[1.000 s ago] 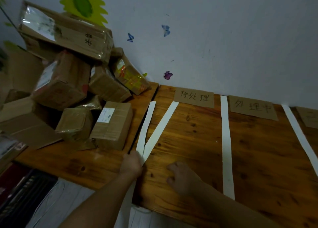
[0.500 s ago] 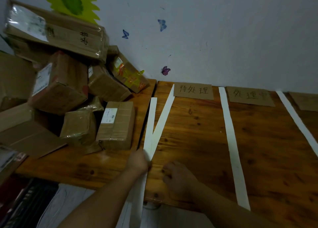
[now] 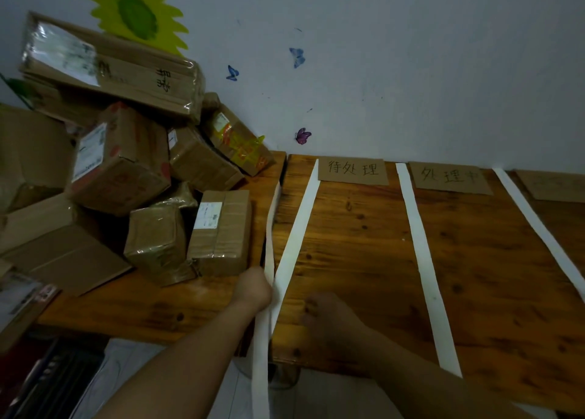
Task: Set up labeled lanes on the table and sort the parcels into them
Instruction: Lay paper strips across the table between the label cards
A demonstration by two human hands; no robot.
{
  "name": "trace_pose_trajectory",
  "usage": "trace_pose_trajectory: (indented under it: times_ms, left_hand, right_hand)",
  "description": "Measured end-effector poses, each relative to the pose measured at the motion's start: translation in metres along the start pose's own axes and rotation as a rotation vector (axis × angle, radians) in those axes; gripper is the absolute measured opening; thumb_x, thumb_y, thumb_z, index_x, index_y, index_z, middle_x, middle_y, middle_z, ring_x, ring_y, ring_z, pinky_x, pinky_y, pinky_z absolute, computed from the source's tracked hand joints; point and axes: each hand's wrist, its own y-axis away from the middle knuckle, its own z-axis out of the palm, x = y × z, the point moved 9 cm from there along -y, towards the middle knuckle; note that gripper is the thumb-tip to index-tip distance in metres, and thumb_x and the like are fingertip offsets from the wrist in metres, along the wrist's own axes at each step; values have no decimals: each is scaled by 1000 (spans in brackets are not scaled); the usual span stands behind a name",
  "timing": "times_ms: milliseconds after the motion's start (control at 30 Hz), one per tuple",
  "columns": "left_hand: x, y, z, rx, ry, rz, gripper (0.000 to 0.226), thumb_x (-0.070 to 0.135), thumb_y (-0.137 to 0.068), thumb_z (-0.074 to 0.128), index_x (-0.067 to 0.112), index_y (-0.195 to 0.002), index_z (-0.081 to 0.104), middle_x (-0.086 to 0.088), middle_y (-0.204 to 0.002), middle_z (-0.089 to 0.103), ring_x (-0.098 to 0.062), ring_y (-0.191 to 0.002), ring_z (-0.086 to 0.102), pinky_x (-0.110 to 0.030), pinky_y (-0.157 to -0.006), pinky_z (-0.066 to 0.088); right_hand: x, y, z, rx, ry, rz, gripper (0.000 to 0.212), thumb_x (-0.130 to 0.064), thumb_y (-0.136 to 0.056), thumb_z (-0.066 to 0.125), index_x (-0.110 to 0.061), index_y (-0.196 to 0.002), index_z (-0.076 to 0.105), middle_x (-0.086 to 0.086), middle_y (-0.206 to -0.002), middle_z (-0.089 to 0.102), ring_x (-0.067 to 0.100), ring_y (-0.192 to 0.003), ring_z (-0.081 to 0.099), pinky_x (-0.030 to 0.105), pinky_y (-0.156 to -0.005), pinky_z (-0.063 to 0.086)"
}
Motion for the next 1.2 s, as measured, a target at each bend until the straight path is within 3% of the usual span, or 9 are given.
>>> trace_pose_trajectory:
  times_ms: [100, 200, 300, 400, 467, 533, 767, 900, 1200]
  left_hand:
    - [3, 4, -15, -38, 278, -92, 24, 5, -90, 52, 10, -112, 59, -10, -115, 60, -27, -105, 57, -33, -85, 46]
    - [13, 15, -26, -104, 575, -149, 20, 3, -87, 55, 15, -102, 56, -9, -105, 60, -24, -94, 57, -35, -78, 50]
    - [36, 30, -38, -185, 787, -118, 21, 0, -87, 54, 14, -103, 54, -9, -102, 59, -24, -90, 58, -33, -72, 52]
    - [66, 47, -46, -282, 956, -70, 19, -2, -90, 51, 11, -103, 53, -7, -94, 59, -21, -82, 58, -28, -60, 50]
    - [87, 55, -50, -292, 1021, -58, 20, -1, -91, 50, 9, -108, 53, -9, -97, 58, -25, -87, 58, -33, -69, 54]
    - [106, 59, -51, -288, 1073, -60, 26, 1, -92, 51, 7, -117, 50, -11, -103, 57, -28, -94, 58, -39, -81, 54]
    - [225, 97, -41, -321, 1104, 80, 22, 2, -91, 54, 11, -112, 53, -11, -103, 62, -26, -87, 62, -42, -74, 56]
    - [314, 136, -10, -343, 1084, 184, 36, 1, -89, 56, 10, -123, 49, -14, -114, 58, -30, -95, 60, -45, -81, 55]
    - [516, 235, 97, -456, 1010, 369, 38, -2, -88, 54, 8, -125, 48, -15, -110, 59, -27, -90, 62, -34, -65, 55]
  right_hand:
    - [-7, -1, 3, -23, -231, 75, 46, -35, -96, 54, -17, -137, 45, 3, -135, 51, 14, -110, 53, 18, -81, 42]
    - [-28, 2, -1, -2, -424, 75, 28, -37, -96, 53, -18, -117, 58, -4, -99, 62, 7, -83, 60, 13, -60, 46]
    - [-39, 9, -23, 112, -473, 64, 18, -33, -94, 55, -18, -85, 59, -3, -75, 56, 8, -66, 54, 21, -58, 45]
    - [-39, 28, -49, 197, -455, 63, 21, -26, -94, 56, -20, -74, 52, -3, -70, 51, 6, -58, 49, 16, -50, 37]
    - [-35, 46, -66, 228, -414, 52, 22, -25, -94, 56, -21, -74, 50, -4, -70, 50, 5, -58, 48, 14, -49, 36]
    - [-26, 63, -79, 228, -381, 55, 18, -25, -94, 56, -21, -77, 51, -3, -73, 50, 6, -61, 48, 15, -52, 37]
    - [59, 145, -141, 314, -341, 111, 8, -23, -93, 58, -24, -85, 55, -4, -87, 58, 8, -72, 58, 18, -60, 48]
    - [133, 201, -180, 387, -361, 135, 16, -20, -93, 58, -25, -79, 52, -8, -75, 53, 3, -62, 51, 12, -51, 39]
    - [323, 316, -260, 534, -404, 271, 17, -22, -94, 56, -29, -79, 50, -10, -74, 49, 2, -59, 50, 10, -48, 38]
